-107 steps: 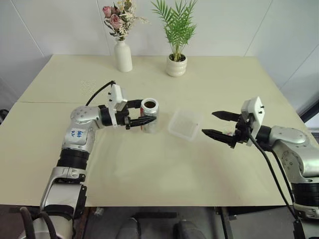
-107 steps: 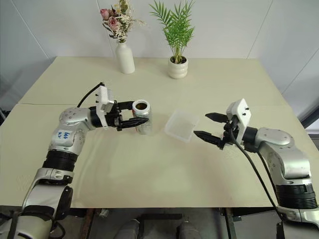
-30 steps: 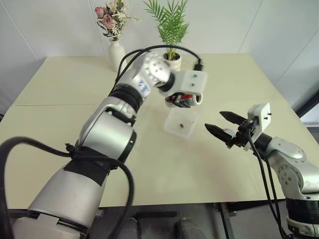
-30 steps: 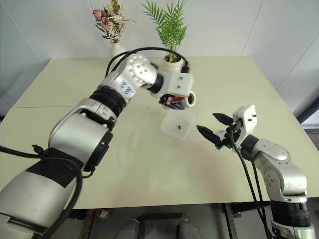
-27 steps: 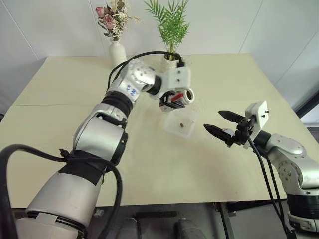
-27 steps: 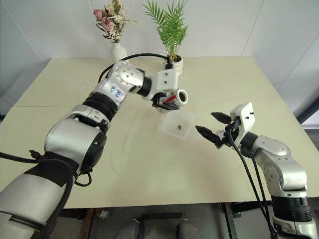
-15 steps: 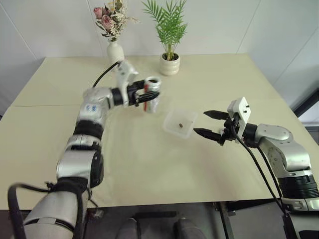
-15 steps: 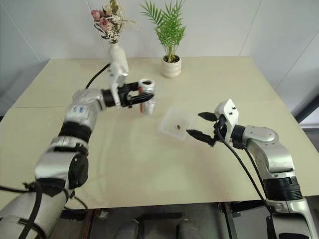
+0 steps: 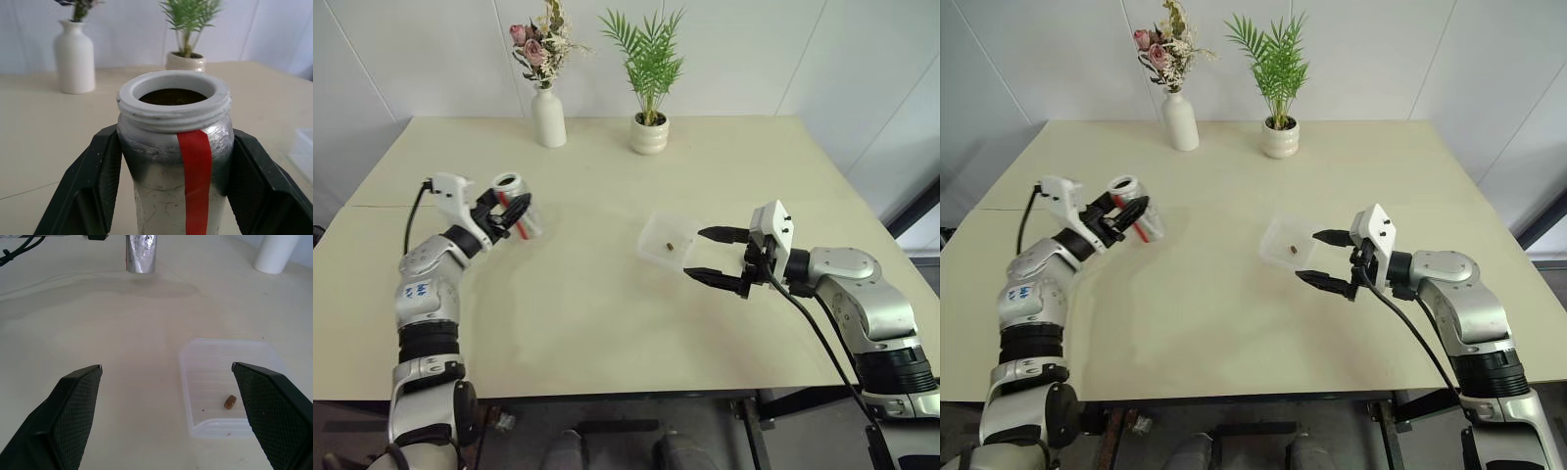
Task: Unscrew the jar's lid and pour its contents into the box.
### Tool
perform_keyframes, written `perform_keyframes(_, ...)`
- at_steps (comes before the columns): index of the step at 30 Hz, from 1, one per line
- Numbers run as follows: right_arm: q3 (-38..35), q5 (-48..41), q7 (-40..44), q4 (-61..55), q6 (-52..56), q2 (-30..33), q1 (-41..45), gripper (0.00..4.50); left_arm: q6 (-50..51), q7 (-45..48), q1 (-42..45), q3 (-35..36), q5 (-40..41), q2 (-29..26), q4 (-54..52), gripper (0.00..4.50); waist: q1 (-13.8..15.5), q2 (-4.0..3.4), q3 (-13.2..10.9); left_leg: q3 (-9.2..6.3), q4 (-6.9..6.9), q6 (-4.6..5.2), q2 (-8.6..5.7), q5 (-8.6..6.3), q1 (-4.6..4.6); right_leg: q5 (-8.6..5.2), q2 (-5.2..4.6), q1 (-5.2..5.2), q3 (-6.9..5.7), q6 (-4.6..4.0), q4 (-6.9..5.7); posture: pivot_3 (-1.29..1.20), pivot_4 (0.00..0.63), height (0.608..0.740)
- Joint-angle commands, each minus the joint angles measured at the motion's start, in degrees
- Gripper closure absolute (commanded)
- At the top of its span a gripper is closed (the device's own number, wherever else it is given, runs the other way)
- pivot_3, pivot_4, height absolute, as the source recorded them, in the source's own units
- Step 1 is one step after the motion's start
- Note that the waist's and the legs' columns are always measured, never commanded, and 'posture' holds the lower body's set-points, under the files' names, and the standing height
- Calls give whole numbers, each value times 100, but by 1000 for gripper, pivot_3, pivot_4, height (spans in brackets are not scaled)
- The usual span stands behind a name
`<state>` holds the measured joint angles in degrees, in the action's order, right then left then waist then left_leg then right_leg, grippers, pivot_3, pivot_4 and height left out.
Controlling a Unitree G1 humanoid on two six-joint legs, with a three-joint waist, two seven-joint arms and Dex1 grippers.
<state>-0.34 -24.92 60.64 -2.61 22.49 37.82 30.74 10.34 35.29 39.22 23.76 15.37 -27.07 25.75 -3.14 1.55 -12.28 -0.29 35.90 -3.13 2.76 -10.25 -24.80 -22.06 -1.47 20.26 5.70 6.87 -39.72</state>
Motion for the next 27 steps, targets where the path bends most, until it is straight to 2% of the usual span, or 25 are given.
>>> perform_keyframes(1,-70,-151,-7,-429,19,-23,-85,25,-516,-211,-120,193,94,-148,249,1915,1,0,0,0,-2,4,0,3,0,8,0,-2,0,2,10,0,150,740)
perform_keyframes(11,-71,-175,-127,-676,117,-106,-246,25,-1455,-372,-349,147,137,-12,1145,1915,14,2,1,4,-46,1,-1,19,-3,19,-3,8,1,4,40,0,150,740)
perform_keyframes(22,-90,-214,-158,-737,243,-79,-259,25,-1689,-507,-564,69,222,89,1176,1915,14,2,2,11,-68,-1,-1,22,-1,19,-4,10,4,4,52,0,150,740)
perform_keyframes(23,-88,-217,-156,-734,254,-84,-249,0,-1675,-506,-591,71,245,87,1136,1184,13,2,2,11,-68,-1,-1,22,-1,19,-4,10,3,4,53,0,150,740)
perform_keyframes(27,-73,-218,-147,-717,268,-98,-223,0,-1672,-515,-664,88,337,29,927,10,2,3,1,13,-80,-1,0,22,-2,19,-4,14,5,3,62,0,150,740)
